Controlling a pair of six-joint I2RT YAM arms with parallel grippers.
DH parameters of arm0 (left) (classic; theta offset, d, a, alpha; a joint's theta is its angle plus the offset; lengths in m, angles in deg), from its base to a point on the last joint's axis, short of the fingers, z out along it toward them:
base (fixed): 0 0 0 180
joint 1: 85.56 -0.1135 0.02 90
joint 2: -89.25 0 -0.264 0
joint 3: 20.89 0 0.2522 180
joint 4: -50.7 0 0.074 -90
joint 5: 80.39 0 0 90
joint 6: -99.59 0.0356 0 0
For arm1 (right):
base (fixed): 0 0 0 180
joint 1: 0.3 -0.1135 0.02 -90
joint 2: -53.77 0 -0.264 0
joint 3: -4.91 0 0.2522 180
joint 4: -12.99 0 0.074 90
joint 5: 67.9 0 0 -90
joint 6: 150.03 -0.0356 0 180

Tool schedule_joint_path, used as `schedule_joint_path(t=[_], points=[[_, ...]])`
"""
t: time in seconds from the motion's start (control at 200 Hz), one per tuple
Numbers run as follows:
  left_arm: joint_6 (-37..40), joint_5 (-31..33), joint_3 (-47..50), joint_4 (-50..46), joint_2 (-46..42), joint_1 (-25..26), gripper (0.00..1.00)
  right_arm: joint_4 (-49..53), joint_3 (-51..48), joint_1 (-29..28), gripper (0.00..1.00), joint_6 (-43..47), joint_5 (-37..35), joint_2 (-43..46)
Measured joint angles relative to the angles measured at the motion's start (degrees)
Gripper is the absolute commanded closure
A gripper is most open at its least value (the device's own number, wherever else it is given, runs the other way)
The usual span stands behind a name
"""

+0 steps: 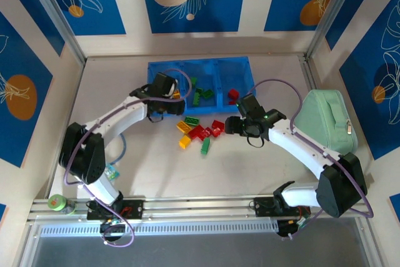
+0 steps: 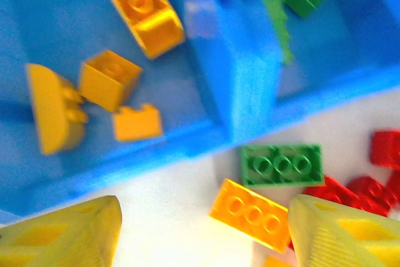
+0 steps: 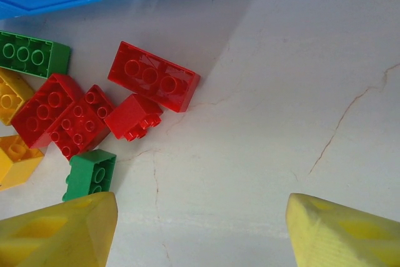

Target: Sort the legos into containers by color

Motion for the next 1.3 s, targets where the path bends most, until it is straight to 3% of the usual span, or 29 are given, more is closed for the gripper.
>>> schedule_joint_path(t=[0.245, 0.735, 1.066, 1.206, 1.301], points=[[-0.24, -0.79, 6.38, 0.04, -0.81, 6.95, 0.29, -1.01, 0.0, -0.02, 0.28, -0.02, 0.39, -0.5], [-1.53, -2.75, 7.3, -0.26, 3.3, 12.87, 0.3, -1.2, -1.49, -0.02, 0.27, -0.42, 0.87, -0.48], [-1.57, -2.43, 7.34, -0.59, 6.08, 13.73, 0.3, -1.64, -1.97, 0.02, 0.27, -0.44, 0.9, -0.37], [-1.7, -1.66, 7.34, -0.63, 7.48, 14.19, 0.33, -1.66, -2.01, 0.02, 0.27, -0.44, 0.9, -0.37], [-1.86, -1.22, 7.41, -0.96, 7.63, 14.43, 0.42, -1.66, -2.01, 0.02, 0.27, -0.44, 0.9, -0.37]])
